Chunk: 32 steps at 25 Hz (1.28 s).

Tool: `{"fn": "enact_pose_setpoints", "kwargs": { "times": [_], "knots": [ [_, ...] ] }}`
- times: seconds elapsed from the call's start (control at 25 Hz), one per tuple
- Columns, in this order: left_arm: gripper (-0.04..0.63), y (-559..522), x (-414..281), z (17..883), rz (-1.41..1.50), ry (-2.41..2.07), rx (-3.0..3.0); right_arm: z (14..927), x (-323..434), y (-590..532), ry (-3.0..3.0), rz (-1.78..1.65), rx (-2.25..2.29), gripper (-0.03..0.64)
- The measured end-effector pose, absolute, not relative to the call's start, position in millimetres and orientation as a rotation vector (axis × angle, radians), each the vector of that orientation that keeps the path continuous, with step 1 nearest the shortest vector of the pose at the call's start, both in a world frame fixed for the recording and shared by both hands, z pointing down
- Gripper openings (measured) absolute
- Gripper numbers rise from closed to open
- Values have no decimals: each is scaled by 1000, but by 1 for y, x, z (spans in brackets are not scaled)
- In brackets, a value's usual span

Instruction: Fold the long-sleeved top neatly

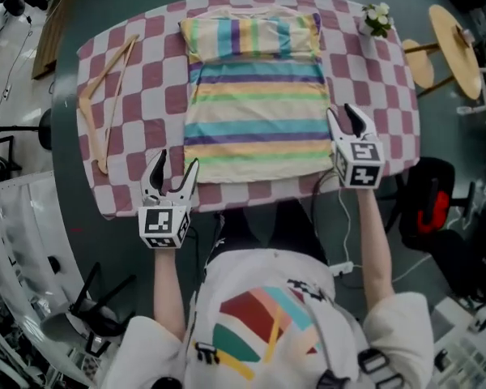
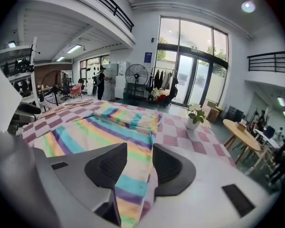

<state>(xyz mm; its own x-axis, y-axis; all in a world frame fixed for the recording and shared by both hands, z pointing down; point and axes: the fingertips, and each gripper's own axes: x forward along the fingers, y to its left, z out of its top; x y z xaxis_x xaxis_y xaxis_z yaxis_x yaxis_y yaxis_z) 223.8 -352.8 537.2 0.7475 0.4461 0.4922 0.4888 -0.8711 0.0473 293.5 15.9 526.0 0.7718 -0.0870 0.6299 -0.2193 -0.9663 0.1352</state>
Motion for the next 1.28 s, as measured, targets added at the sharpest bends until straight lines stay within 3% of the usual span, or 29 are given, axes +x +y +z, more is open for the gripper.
{"fn": "enact_pose_setpoints", "kwargs": {
  "times": [0.44, 0.68, 1.12, 1.28],
  "knots": [
    [285, -363, 144, 621, -928, -835, -2472, 578, 185, 16, -335, 1084, 2705, 161],
    [285, -362, 141, 638, -987, -834, -2401, 623, 135, 27, -409, 1223, 2517, 161],
    [285, -357, 143, 646, -1012, -861, -2307, 644, 126, 51, -367, 1287, 2492, 122],
    [212, -366, 142, 647, -992, -831, -2284, 647, 127, 52, -379, 1274, 2457, 97]
  ]
}}
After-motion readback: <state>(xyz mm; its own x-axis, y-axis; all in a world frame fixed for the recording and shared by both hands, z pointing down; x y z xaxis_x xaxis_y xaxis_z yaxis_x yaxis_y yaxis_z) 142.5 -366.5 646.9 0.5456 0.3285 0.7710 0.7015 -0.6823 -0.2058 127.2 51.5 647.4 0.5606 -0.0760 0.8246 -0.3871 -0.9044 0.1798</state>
